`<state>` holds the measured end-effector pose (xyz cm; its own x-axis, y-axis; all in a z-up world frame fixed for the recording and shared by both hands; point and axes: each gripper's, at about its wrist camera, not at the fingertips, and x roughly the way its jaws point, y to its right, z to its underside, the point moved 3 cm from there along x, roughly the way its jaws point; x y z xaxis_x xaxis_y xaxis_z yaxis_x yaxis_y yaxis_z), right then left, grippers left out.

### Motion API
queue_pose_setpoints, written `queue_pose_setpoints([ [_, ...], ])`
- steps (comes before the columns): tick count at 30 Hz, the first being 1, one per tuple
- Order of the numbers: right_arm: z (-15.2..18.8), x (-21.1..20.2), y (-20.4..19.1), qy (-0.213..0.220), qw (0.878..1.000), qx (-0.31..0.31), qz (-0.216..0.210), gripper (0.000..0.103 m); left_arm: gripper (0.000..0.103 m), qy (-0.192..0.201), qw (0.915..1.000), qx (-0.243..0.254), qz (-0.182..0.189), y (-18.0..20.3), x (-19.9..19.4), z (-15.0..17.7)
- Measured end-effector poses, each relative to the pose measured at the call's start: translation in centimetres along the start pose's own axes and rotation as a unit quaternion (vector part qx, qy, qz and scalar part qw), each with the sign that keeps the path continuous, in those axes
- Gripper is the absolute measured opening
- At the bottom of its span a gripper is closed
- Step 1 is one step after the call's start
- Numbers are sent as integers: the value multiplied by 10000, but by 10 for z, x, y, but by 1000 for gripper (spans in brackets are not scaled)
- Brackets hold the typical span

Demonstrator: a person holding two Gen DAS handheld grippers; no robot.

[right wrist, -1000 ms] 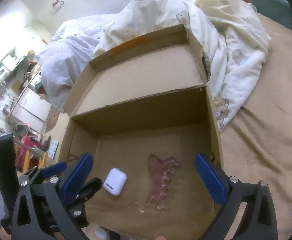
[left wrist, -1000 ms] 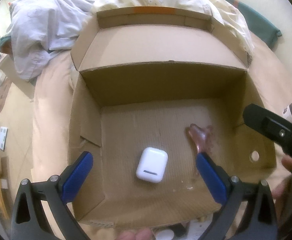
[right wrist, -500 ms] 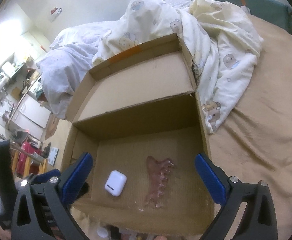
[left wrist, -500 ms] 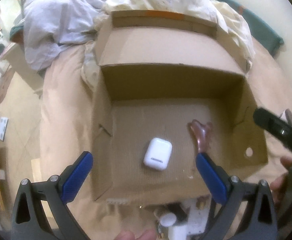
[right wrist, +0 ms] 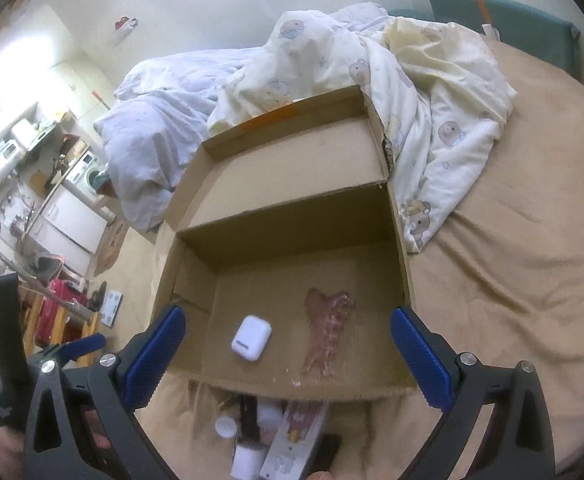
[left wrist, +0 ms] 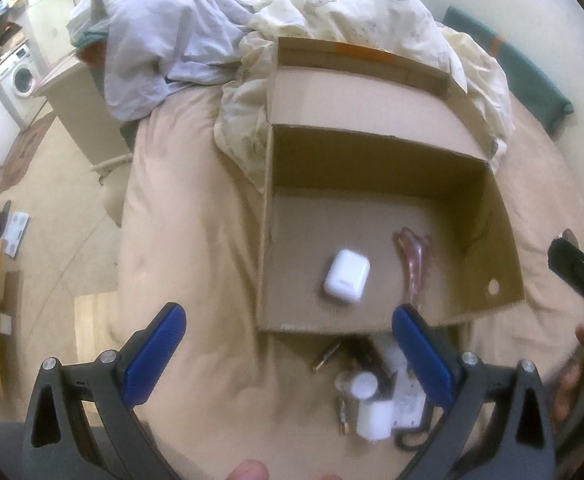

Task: Organize rigid objects
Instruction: 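Withdraw both tools from the box back toward the remaining items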

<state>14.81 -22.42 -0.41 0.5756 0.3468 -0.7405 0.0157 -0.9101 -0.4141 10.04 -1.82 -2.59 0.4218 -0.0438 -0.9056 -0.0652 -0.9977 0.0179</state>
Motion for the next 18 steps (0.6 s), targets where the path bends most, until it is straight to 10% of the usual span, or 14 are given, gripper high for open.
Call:
queue_pose_setpoints([
  [18,69,9,30,-735,9960,463,191,103,102,-671,9943,-775,-296,-39,42,50],
])
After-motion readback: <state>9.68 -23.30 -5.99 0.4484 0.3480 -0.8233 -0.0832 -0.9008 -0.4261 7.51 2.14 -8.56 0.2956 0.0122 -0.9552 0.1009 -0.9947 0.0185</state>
